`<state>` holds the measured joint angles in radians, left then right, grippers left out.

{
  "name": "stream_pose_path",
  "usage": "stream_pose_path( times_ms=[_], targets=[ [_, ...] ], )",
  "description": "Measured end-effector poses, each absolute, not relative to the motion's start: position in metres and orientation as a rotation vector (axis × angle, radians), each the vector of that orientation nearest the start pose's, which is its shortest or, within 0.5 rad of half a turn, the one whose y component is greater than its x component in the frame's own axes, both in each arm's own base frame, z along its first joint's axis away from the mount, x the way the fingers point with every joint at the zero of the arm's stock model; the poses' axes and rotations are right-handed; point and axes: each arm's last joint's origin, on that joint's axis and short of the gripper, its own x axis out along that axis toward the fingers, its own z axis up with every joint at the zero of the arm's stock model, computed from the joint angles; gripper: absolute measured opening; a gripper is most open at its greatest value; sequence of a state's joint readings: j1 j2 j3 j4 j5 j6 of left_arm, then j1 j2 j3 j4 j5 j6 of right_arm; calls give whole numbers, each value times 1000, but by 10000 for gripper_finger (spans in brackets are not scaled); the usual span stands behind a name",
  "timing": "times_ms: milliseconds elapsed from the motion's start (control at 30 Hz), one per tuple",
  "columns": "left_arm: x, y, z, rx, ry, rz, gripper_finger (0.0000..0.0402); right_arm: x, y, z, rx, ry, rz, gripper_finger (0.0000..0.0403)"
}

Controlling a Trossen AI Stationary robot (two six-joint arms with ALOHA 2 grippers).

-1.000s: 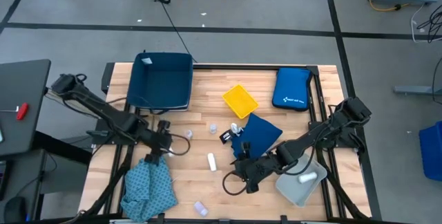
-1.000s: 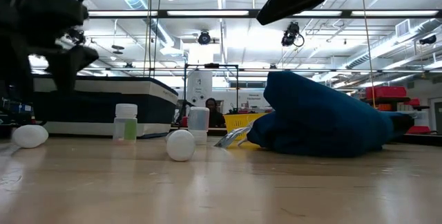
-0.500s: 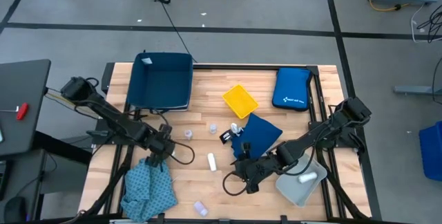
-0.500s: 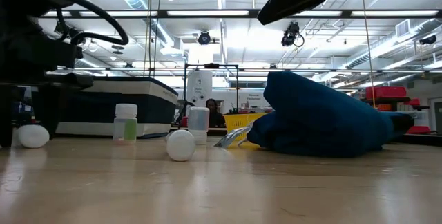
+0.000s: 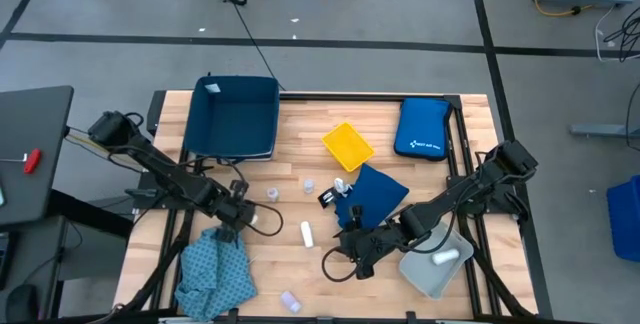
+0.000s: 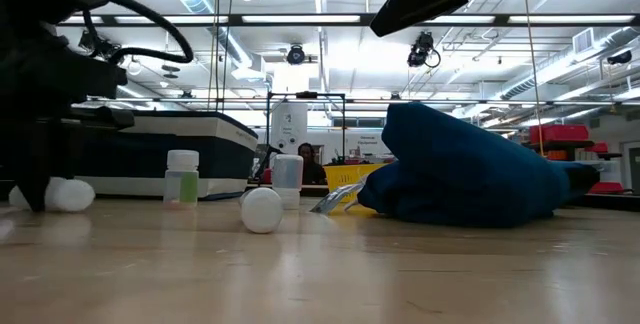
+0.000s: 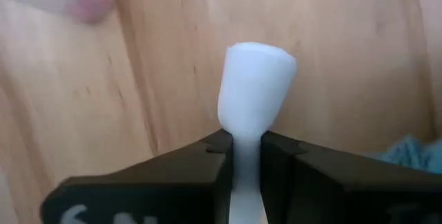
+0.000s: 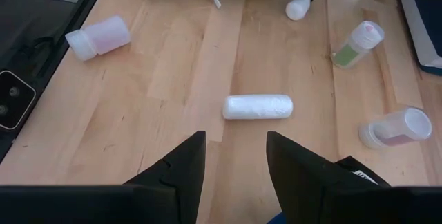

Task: Pick & place medical supplies in basket/bin
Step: Put the left white rolled gauze into the gray bin

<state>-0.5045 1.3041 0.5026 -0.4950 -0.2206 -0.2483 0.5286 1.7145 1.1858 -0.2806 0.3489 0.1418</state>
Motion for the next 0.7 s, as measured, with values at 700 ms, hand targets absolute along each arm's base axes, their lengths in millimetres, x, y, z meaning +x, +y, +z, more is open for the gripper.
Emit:
stream_pose_path(
  times_ms=[700],
  targets=[
    [219, -115, 180, 207, 436, -153, 41, 330, 178, 235, -207, 593, 121, 160]
  ],
)
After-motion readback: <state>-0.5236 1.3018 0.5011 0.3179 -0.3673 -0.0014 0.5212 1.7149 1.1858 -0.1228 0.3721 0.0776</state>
